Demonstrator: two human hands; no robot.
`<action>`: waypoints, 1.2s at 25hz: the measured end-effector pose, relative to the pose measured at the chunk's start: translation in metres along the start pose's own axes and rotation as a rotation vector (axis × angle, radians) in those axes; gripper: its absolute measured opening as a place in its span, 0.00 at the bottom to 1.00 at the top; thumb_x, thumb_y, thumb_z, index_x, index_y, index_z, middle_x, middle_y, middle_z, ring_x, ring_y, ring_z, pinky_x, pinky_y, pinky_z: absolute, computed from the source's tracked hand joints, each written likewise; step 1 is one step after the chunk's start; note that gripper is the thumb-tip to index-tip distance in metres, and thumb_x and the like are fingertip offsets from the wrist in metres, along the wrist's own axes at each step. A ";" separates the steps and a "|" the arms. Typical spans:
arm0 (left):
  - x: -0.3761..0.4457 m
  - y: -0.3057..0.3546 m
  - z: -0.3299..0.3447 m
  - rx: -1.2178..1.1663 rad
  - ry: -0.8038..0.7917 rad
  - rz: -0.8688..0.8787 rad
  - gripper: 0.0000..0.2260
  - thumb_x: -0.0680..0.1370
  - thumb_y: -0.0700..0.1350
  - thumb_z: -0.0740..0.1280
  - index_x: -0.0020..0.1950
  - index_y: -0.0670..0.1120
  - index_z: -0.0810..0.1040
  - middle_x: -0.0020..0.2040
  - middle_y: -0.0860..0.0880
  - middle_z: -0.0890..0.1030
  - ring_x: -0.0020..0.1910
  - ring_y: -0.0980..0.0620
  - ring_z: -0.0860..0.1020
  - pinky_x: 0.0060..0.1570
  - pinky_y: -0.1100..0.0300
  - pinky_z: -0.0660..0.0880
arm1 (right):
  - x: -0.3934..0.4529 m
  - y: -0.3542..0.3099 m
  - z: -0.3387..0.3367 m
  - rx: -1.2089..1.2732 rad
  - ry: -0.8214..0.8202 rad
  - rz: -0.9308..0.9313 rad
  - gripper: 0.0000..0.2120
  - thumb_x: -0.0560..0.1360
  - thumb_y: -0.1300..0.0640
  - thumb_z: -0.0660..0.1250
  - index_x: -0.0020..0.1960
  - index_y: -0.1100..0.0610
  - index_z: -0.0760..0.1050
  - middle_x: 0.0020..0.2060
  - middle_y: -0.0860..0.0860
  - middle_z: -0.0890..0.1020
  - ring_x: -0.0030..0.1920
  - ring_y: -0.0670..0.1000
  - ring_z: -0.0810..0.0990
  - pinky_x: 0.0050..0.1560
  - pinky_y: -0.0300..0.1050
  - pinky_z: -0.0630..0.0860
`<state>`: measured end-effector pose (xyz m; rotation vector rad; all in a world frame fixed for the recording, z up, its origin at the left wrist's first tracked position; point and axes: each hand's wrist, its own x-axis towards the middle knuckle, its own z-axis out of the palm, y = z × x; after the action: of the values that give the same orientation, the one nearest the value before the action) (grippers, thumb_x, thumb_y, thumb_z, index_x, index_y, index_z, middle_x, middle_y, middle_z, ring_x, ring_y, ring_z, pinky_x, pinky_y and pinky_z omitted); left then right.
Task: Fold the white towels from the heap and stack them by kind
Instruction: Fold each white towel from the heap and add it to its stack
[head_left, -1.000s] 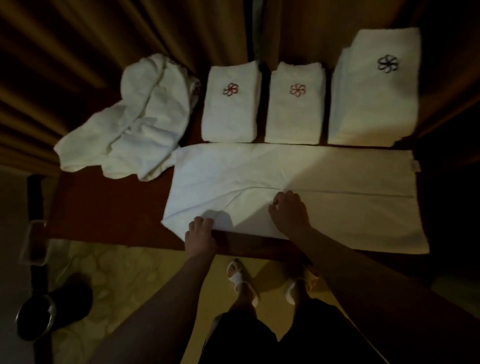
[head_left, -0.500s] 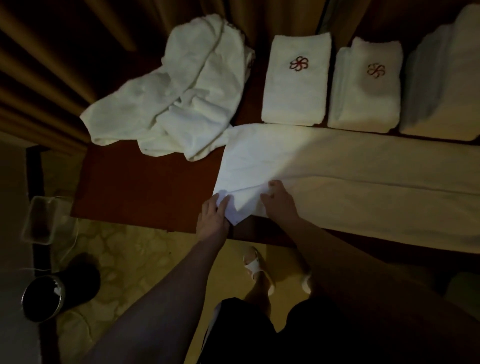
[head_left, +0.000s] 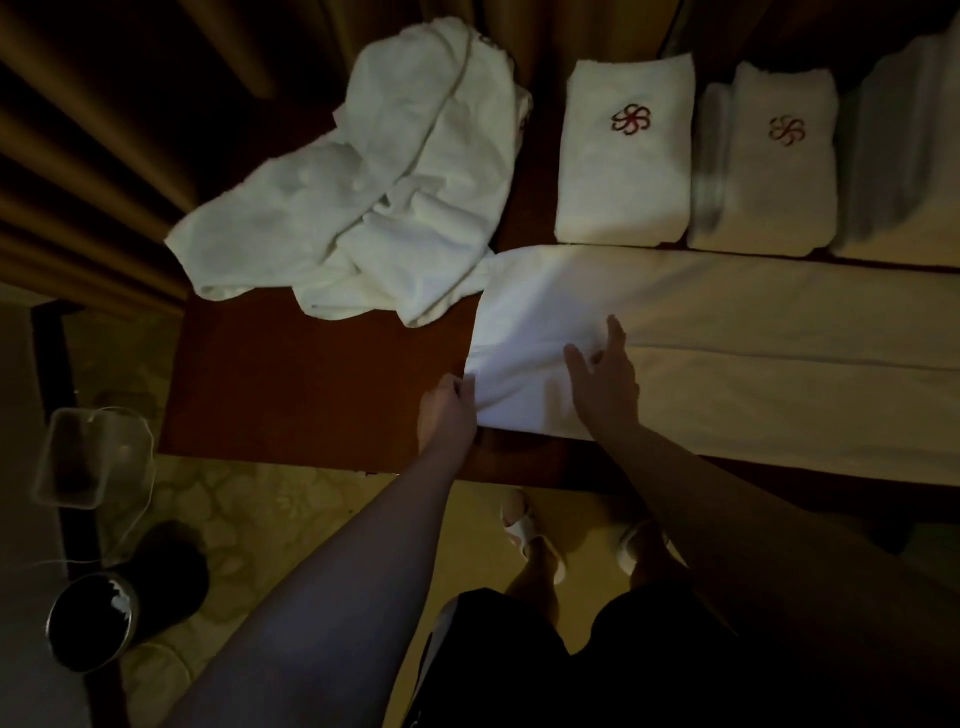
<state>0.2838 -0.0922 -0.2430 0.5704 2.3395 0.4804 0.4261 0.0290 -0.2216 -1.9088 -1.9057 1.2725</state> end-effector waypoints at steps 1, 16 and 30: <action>0.003 -0.003 0.001 0.035 -0.012 0.025 0.16 0.82 0.55 0.58 0.49 0.42 0.75 0.48 0.42 0.78 0.47 0.44 0.75 0.39 0.55 0.67 | 0.000 0.006 0.001 -0.092 -0.011 -0.016 0.31 0.78 0.44 0.61 0.75 0.52 0.55 0.65 0.58 0.72 0.64 0.59 0.71 0.64 0.58 0.68; 0.024 0.018 -0.003 -0.190 0.057 0.044 0.11 0.82 0.48 0.59 0.63 0.48 0.73 0.54 0.46 0.77 0.50 0.46 0.75 0.44 0.55 0.71 | -0.016 0.043 0.001 -0.861 -0.409 -0.647 0.13 0.70 0.61 0.65 0.54 0.62 0.73 0.48 0.60 0.76 0.49 0.62 0.75 0.43 0.51 0.70; -0.011 0.015 0.015 0.044 0.042 -0.010 0.15 0.73 0.47 0.69 0.54 0.42 0.68 0.50 0.42 0.79 0.48 0.40 0.78 0.45 0.53 0.72 | -0.023 0.044 -0.002 -0.895 -0.493 -0.555 0.13 0.77 0.50 0.59 0.55 0.59 0.73 0.52 0.57 0.76 0.55 0.58 0.74 0.51 0.50 0.71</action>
<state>0.3054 -0.0830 -0.2404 0.5743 2.3975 0.4411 0.4643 0.0018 -0.2385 -1.1241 -3.3539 0.8003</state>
